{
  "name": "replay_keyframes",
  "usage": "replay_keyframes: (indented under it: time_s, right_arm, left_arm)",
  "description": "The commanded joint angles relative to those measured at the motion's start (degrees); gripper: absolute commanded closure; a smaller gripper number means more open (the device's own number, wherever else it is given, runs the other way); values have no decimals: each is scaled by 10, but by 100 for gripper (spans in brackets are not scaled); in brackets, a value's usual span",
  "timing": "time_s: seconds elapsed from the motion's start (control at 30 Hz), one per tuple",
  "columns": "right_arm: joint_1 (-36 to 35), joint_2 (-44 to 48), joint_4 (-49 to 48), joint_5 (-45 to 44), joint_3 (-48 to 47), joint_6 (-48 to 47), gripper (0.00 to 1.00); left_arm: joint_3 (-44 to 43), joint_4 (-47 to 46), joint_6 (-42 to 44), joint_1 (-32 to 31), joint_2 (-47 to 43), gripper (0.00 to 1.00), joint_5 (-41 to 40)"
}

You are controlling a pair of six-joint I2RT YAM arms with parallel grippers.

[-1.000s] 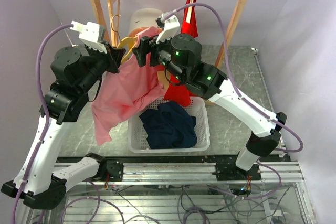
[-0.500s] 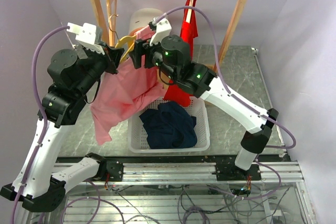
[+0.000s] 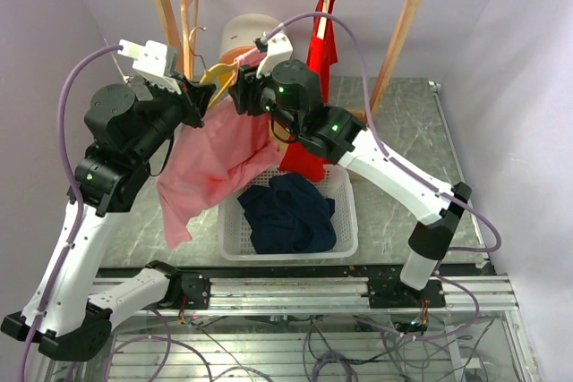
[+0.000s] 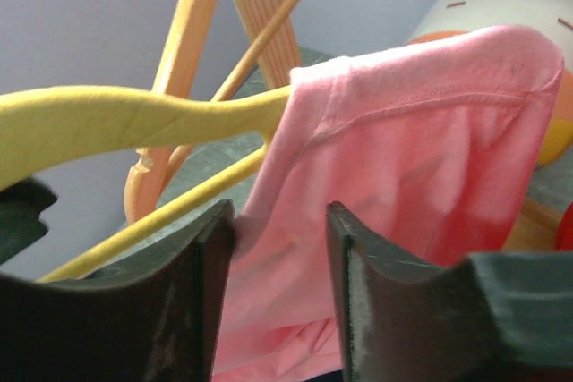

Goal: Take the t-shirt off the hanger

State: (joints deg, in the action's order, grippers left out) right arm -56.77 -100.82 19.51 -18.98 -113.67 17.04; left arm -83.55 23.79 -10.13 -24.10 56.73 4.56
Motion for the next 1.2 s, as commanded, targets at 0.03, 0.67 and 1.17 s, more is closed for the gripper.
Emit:
replay_keyframes:
  time_s: [0.03,0.67,1.17]
  right_arm:
    - [26,-13,-1,-21,-4,14,69]
    - [166,3,105,-187,-40,8,100]
    - [237,16,130,-227,3,24,100]
  left_arm:
    - [6,-43,-17,-3,-14,93,29]
    - [-67,175,41,-3,-22,93,71]
    - [-38,250,58,-3,-68,93,207]
